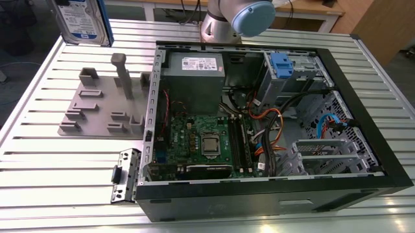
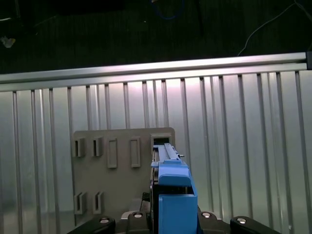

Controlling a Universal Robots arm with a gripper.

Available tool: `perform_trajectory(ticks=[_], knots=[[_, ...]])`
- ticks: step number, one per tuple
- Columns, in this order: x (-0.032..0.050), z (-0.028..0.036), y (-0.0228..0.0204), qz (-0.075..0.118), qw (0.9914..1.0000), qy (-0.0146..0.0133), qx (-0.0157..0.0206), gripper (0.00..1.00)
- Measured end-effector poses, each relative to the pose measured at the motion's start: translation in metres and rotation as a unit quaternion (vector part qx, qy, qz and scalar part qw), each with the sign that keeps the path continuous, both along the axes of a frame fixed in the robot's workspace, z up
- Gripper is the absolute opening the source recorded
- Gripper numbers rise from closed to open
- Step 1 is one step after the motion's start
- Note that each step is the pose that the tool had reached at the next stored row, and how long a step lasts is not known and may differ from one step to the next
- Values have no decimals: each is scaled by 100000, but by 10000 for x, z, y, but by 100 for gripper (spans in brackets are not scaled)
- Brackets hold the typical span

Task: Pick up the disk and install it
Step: 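Pick up the disk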

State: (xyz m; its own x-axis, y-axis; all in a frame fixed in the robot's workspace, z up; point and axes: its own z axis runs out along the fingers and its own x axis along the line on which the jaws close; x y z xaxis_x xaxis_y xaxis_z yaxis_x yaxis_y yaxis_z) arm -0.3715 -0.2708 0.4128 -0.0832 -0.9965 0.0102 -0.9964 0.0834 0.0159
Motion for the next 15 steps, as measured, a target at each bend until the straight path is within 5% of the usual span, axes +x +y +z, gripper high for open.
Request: perform_trajectory(ticks=[15], knots=[[0,126,0,-2,100000,-2,0,36]])
